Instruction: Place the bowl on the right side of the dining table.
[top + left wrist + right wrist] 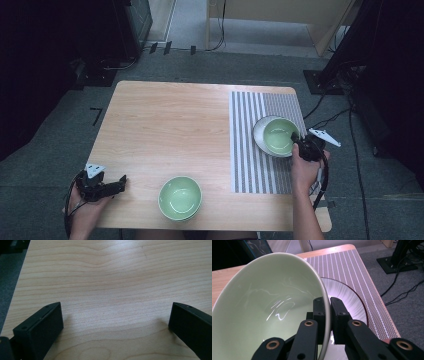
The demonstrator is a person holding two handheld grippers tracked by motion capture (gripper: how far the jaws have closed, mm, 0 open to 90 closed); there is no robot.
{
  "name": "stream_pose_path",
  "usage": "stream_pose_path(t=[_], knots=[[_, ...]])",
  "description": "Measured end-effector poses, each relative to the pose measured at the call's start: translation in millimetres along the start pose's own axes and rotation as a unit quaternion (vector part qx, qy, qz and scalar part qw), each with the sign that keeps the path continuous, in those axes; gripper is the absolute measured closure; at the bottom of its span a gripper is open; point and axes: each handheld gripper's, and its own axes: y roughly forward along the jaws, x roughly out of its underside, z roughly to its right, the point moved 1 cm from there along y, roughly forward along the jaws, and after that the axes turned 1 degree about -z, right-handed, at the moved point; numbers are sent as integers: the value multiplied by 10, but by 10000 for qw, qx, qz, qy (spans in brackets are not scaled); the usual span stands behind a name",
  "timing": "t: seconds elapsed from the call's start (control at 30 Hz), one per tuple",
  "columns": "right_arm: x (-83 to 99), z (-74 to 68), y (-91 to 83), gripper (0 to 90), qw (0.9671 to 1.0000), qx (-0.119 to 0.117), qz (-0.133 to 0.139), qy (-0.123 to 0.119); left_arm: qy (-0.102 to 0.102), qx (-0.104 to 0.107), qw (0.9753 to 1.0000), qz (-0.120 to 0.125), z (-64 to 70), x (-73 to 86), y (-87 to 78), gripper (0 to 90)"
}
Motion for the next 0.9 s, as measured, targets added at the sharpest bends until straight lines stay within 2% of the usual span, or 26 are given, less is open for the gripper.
stream_pose_path(t=[0.4, 0.5, 0.57, 0.8, 0.9], knots=[[-2, -16, 168, 842, 9994, 151, -315, -6, -2, 0, 10000, 3, 0, 0, 1, 0], [-4, -30, 179, 841, 9988, 311, -351, -150, -8, -9, 10000, 3, -1, -3, 3, 0], [-2, -28, 196, 841, 9984, 350, -413, -156, -9, -9, 10000, 4, -1, -3, 4, 0], [-14, 2, 233, 836, 9984, 258, -503, 88, -8, -9, 10000, 3, -1, -3, 3, 0], [-23, -5, 247, 828, 9983, 283, -502, 86, -8, -9, 10000, 3, -1, -3, 3, 0]])
